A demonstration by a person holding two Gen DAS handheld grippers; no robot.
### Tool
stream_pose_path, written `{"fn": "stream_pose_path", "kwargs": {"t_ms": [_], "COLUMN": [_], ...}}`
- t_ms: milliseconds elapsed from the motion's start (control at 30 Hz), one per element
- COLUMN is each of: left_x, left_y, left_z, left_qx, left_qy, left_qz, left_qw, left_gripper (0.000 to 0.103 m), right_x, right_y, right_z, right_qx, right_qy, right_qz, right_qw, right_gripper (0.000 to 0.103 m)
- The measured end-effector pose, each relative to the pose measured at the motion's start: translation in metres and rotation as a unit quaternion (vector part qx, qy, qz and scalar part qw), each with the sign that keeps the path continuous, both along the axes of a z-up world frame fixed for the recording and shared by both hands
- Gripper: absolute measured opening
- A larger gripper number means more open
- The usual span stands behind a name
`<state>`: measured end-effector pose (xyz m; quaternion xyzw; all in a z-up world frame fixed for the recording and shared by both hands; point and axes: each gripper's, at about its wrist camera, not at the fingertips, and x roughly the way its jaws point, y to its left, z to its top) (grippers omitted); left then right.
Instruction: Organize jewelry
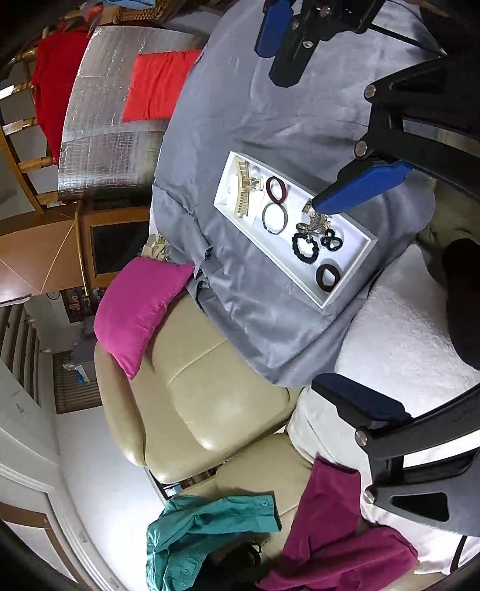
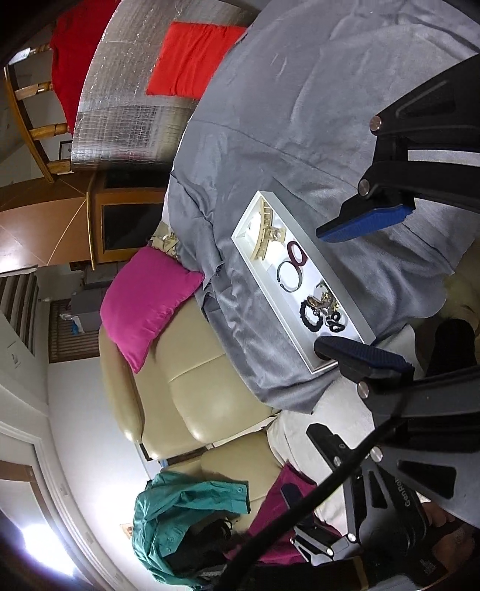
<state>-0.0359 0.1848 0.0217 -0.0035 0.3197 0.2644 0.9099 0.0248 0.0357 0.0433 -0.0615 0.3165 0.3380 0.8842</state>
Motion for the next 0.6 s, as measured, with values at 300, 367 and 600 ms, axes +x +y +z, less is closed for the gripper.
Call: {"fn": "stream_pose_path", "kwargs": {"t_ms": [300,367,600], "left_x": [-0.007,-0.007,-0.007], "left_y": [0.009,0.012,0.021], "left_z": [-0.001,-0.003,-0.006], "left_qx": [-0.003,-0.006,-0.01], "left_qy": [0.007,0.008,0.01], "left_qz": [0.019,0.024,0.035], "left_qw": [0.9998,0.9997,0.9993], "left_gripper": [0.088,0.088,0.088], "right_x": [-0.007,-0.007,-0.005], "right_y": [0.006,0.008,0.016], "right_z": [0.004,0.004,-0.001], "right_qx": [0.001,0.001,0.001], "right_qy": [-0.005,-0.005,0.007], "right_qz": [0.008,0.008,0.008], "right_qw": [1.0,1.0,1.0], "right_gripper": [0.057,0.057,0.057]}}
